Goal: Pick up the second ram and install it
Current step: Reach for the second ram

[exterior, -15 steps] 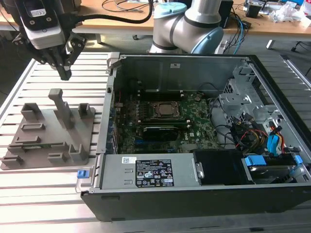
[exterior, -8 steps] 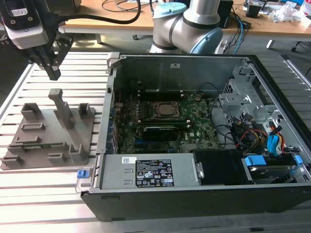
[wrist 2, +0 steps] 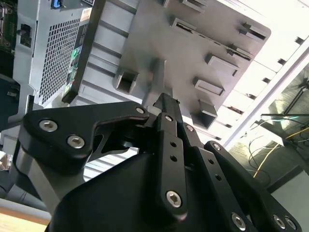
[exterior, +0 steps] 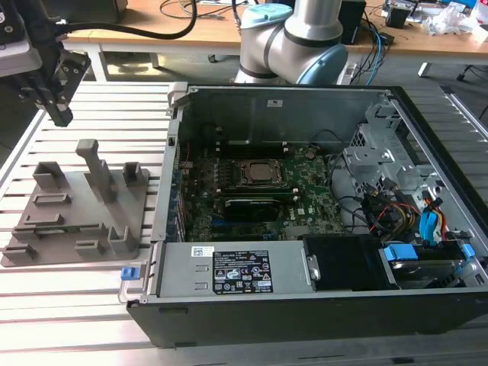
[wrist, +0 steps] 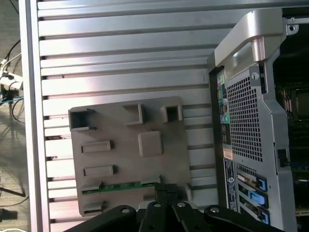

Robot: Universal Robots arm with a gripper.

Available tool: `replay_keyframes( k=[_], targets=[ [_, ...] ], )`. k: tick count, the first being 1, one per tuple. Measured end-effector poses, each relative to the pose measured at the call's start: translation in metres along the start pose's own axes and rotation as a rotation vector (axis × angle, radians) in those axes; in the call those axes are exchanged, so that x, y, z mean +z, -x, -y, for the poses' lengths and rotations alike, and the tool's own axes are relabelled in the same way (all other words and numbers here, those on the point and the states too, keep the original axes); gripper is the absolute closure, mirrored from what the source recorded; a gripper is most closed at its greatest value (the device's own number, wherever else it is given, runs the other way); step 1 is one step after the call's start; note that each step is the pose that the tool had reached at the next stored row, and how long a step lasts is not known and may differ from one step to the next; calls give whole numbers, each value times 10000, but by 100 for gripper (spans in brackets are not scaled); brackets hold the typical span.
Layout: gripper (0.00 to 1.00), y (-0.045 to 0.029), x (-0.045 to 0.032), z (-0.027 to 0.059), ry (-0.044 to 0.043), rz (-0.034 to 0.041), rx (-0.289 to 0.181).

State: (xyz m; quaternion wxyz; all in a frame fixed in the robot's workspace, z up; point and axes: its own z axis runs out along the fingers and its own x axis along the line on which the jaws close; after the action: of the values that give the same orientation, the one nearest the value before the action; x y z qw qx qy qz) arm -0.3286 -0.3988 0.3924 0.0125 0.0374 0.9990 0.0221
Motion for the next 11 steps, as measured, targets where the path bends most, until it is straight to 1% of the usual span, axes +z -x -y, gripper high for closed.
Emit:
replay_keyframes(
  k=[1,3,4,6,9,11],
  targets=[
    [89,-19,0,2,-1,-1,-1],
    [89,-100,0,12,0,-1,-1],
    [89,-160,1,20,0,-1,-1],
    [89,-228,3,28,-1,-1,-1],
    [89,-308,4,36,-1,0,0],
    [89,-340,5,39,0,-1,0]
  ],
)
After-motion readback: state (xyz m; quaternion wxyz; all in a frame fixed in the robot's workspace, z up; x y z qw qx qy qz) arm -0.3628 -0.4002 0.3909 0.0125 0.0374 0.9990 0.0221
